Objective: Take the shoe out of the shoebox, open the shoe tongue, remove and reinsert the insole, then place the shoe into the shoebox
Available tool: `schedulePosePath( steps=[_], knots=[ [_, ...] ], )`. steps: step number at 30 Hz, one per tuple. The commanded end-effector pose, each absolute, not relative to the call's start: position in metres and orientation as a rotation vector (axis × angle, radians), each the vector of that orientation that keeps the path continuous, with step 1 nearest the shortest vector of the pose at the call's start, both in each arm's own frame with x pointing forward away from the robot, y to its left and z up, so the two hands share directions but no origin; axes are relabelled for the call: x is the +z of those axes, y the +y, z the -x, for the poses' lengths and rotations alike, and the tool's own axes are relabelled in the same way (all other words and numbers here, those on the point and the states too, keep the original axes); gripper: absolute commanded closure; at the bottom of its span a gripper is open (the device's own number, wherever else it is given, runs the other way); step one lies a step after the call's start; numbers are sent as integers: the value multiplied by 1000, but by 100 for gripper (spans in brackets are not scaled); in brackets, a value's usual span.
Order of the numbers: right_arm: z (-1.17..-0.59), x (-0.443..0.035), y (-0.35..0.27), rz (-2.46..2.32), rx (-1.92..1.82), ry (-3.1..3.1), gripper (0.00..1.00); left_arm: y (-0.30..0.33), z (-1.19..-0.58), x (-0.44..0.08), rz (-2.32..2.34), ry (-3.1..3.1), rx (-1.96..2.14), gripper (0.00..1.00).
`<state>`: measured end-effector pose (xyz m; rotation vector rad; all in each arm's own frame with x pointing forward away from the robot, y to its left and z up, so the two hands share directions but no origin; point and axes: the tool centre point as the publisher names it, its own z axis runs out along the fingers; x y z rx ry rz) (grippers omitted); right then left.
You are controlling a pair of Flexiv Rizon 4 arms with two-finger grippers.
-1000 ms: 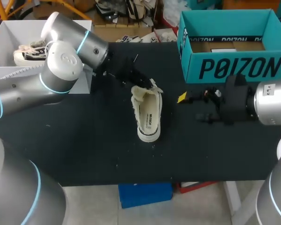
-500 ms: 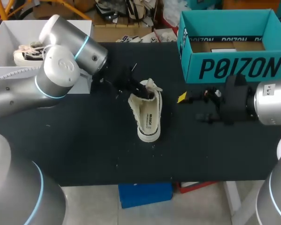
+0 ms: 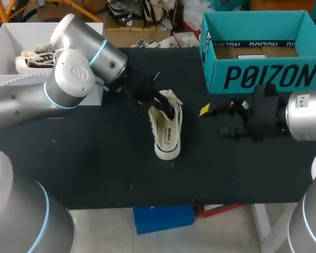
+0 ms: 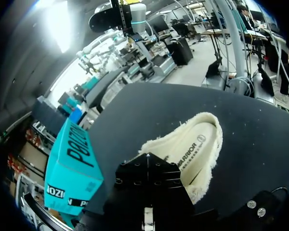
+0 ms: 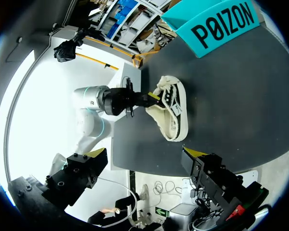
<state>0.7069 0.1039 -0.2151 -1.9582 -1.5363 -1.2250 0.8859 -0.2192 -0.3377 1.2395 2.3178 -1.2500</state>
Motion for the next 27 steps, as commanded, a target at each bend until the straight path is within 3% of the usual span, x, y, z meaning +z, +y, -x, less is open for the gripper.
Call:
schedulePosePath(
  steps=[1, 9, 24, 25, 26, 27],
  knots=[
    [-707, -215, 104, 1959, -1224, -1536, 0, -223, -891, -324, -1208, 2298, -1224, 100],
    [-707, -215, 104, 1959, -1224, -1536, 0, -214, -896, -299, -1174, 2244, -1203, 100],
    [-707, -215, 104, 1959, -1224, -1536, 0, -160, -885, -308, -1250, 2319, -1008, 100],
    [-707, -215, 104, 1959, -1224, -1536, 0, -157, -883, -308, -1283, 2314, -982, 91],
    [-707, -215, 104, 1959, -1224, -1536, 0, -155, -882, -308, -1327, 2307, -946, 74],
    [-707, -215, 104, 1959, -1224, -1536, 0, -152, -880, -307, -1370, 2298, -906, 67]
  ],
)
